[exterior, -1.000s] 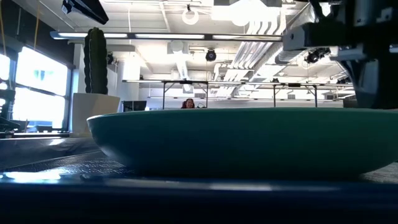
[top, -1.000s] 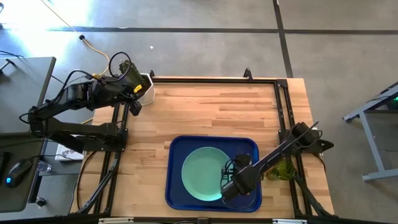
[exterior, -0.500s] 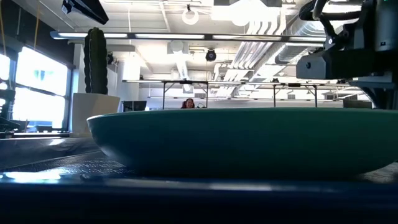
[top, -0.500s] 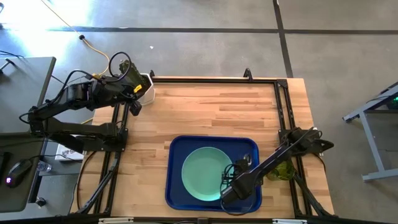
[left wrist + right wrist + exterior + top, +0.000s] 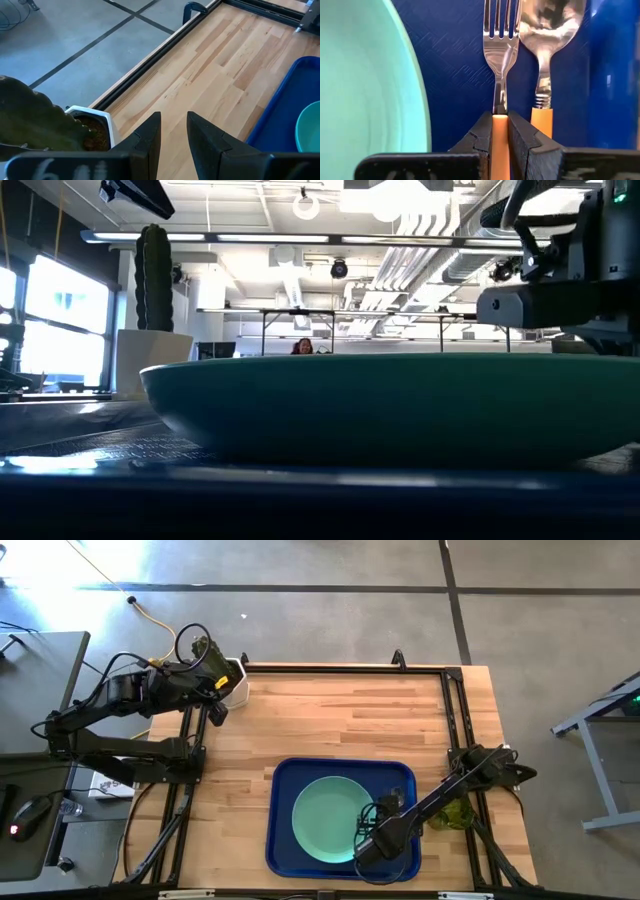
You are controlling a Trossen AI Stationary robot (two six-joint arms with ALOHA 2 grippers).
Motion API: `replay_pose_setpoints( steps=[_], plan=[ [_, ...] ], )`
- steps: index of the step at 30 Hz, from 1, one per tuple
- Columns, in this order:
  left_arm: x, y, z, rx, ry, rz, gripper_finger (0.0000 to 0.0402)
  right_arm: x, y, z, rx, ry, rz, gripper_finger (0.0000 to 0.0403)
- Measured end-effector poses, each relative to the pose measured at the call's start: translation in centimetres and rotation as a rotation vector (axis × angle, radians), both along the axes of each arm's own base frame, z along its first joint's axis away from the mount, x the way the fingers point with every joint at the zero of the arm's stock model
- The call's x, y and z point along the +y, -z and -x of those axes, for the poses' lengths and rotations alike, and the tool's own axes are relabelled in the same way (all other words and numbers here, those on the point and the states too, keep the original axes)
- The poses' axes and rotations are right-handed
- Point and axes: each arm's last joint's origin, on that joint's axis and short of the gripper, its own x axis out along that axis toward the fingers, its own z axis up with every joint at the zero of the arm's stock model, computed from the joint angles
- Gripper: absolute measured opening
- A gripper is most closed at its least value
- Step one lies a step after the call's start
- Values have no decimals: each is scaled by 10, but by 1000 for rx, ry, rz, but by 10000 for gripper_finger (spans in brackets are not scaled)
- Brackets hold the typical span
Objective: Pick and place plate/cup/fork/spoon on tray
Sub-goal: Put the light orange fork on the blue tray to the right of the green plate
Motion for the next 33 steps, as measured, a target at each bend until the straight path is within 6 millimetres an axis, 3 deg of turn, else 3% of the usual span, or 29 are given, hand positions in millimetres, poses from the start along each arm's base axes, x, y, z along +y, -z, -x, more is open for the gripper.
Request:
replay_pose_setpoints(
  steps=[17,25,33],
  plan=[
    [0,0,0,0,1,0,83,-1,3,-2,-11,7,-34,17],
    [0,0,0,1,1,-1,83,-2,4,-3,12,5,-65,56],
    [0,0,0,1,1,-1,83,-1,4,-3,14,4,-78,60]
  ],
)
